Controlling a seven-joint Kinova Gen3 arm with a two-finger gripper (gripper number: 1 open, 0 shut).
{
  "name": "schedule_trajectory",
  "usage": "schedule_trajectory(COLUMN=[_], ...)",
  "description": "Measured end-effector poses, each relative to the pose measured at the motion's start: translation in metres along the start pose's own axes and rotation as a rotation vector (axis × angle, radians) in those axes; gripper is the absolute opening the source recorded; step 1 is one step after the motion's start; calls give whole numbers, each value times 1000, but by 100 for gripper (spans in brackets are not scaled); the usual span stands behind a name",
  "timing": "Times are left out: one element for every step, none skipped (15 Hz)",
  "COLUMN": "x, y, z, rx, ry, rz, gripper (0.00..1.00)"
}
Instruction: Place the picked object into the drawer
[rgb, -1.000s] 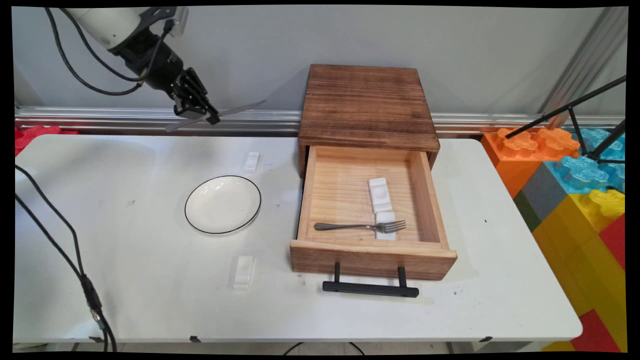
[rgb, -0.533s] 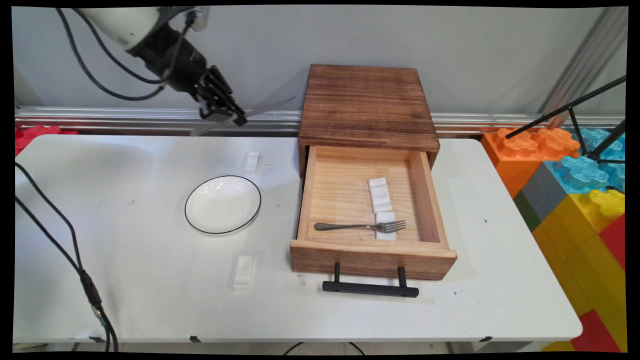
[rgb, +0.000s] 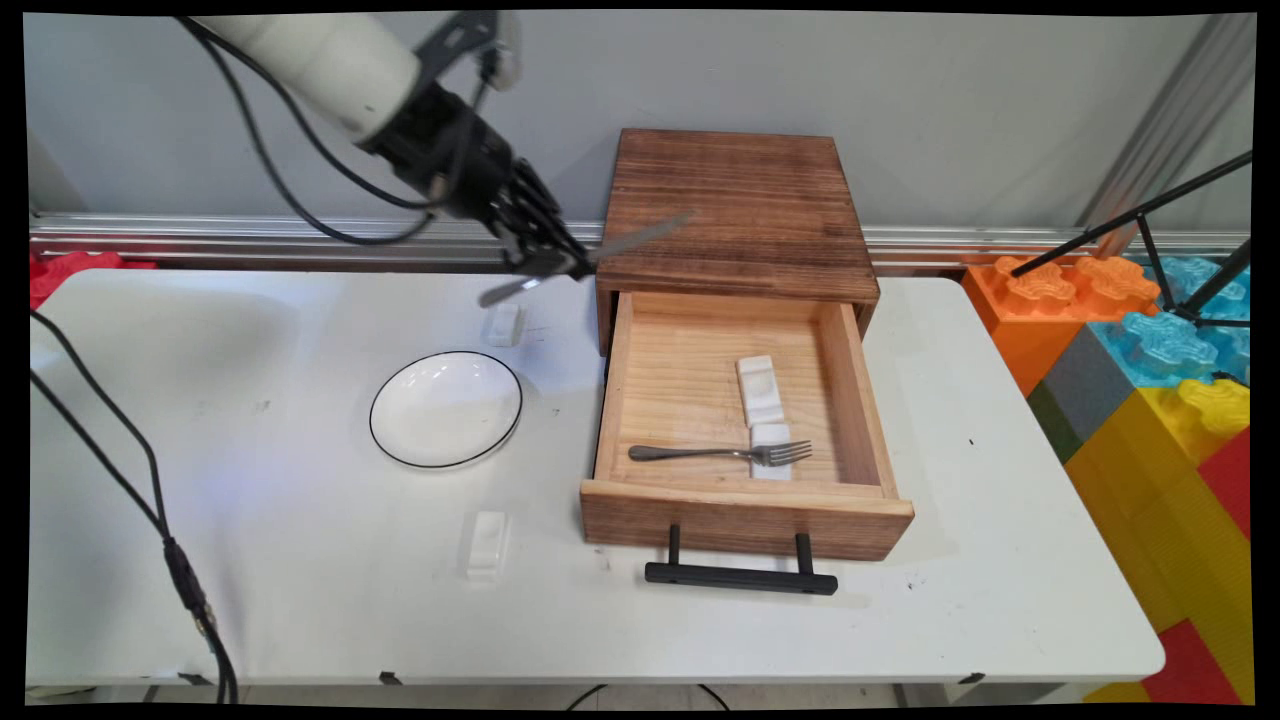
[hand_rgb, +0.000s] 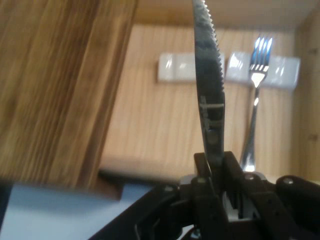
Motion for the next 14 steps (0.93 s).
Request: schedule_trajectory(x=[7,12,16,19,25,29,34,39,42,45,48,49,51,51], y=[5,8,12,14,17,19,21,22,23,24,25,25,25,25], z=[9,16,24,29,41,49,60,71,80,91,102,112,122,131], rx=[-11,-19,-27,-32,-41,-44,-48,-53,-58,-62,-66,-68,-69,-69], ry=[12,20,26,31,42,48,56,65,70,74,78,80,82,81], rz=[7,12,16,19,28,33,40,49,57,64,71,77,83,87], gripper=[0,0,0,0,0,0,0,0,0,0,0,0,0,0])
